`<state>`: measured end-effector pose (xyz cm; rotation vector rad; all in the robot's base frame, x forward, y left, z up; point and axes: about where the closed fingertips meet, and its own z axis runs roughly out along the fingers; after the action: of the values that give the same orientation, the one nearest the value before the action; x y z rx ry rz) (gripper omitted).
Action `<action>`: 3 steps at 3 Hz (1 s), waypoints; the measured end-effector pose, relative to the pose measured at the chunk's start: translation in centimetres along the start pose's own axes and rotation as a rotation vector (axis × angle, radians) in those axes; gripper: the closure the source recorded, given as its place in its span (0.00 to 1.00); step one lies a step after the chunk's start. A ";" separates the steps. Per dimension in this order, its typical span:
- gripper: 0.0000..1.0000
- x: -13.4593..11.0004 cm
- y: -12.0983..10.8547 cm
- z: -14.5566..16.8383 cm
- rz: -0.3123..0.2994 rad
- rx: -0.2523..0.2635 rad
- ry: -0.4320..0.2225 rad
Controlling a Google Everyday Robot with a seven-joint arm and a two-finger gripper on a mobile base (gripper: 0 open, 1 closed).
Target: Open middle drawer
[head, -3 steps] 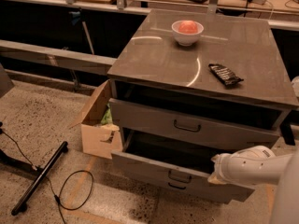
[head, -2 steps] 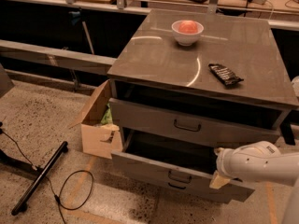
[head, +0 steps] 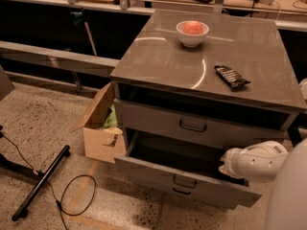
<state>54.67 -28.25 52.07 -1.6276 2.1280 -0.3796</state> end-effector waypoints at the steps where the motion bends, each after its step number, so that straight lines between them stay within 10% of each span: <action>1: 0.88 0.3 -0.2 0.7 0.003 0.009 0.006; 3: 1.00 0.9 1.0 4.3 0.032 -0.011 0.034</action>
Offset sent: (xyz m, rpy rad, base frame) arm 0.0099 0.0087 -0.0488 -0.0138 -0.0017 -0.0360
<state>55.80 -28.67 47.71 -1.6025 2.1822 -0.3891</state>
